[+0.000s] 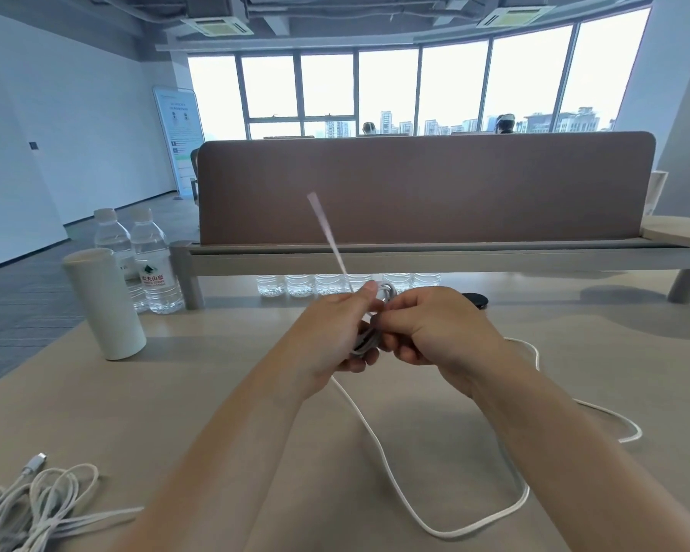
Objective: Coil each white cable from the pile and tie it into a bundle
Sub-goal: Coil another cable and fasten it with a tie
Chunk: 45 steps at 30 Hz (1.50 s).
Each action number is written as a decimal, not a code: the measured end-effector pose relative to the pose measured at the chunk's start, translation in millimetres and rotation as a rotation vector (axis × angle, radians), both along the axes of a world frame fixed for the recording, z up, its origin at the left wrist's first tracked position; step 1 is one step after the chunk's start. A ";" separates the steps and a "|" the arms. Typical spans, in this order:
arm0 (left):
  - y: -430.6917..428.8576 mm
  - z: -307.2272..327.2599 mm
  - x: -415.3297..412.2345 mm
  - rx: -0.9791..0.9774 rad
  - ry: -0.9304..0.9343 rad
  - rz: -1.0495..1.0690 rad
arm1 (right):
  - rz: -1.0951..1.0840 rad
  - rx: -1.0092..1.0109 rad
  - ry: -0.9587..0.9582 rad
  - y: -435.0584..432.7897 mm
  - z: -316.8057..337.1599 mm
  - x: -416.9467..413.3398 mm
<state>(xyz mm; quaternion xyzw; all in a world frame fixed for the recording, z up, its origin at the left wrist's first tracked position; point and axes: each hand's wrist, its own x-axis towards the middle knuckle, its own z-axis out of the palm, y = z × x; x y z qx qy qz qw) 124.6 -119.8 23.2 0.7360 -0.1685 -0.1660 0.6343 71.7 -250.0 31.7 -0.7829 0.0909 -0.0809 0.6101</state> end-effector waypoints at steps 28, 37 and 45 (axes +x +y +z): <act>5.1 -4.6 6.3 0.090 -0.101 -0.017 | 0.095 -0.301 0.108 -23.2 18.1 -11.6; 0.1 -5.9 1.1 0.325 -0.221 -0.050 | 0.072 0.063 -0.017 -17.5 27.0 -13.6; 2.1 -6.1 2.1 0.323 -0.180 -0.078 | 0.138 -0.114 -0.050 -21.9 22.5 -13.9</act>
